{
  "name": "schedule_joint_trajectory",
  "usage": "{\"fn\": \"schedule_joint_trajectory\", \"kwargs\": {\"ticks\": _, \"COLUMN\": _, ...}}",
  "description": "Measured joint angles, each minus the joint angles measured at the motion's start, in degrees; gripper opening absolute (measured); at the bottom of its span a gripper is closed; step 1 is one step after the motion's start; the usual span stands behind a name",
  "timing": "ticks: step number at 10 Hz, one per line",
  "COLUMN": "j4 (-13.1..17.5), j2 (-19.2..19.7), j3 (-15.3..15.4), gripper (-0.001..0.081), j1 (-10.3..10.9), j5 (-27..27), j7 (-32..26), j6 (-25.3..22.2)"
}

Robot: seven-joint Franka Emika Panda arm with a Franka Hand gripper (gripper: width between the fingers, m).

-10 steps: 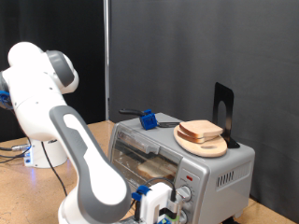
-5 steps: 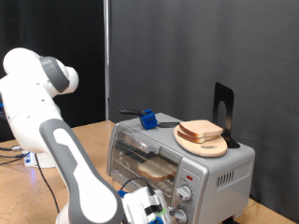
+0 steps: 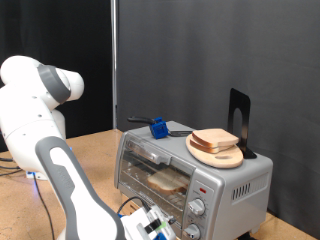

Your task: Make a piece of toast with the oven

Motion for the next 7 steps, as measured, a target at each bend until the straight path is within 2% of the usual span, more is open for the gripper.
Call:
{"fn": "schedule_joint_trajectory", "kwargs": {"ticks": 1, "j4": -0.2, "j2": -0.5, "j3": -0.8, "gripper": 0.0676, "j1": 0.0, "j5": 0.0, "j7": 6.7, "j6": -0.1}}
{"fn": "schedule_joint_trajectory", "kwargs": {"ticks": 4, "j4": -2.4, "j2": -4.8, "j3": -4.7, "gripper": 0.0682, "j1": -0.3, "j5": -1.9, "j7": 25.7, "j6": -2.5}}
{"fn": "schedule_joint_trajectory", "kwargs": {"ticks": 7, "j4": -4.0, "j2": -9.0, "j3": -9.1, "gripper": 0.0682, "j1": -0.6, "j5": -4.8, "j7": 44.8, "j6": -9.2}}
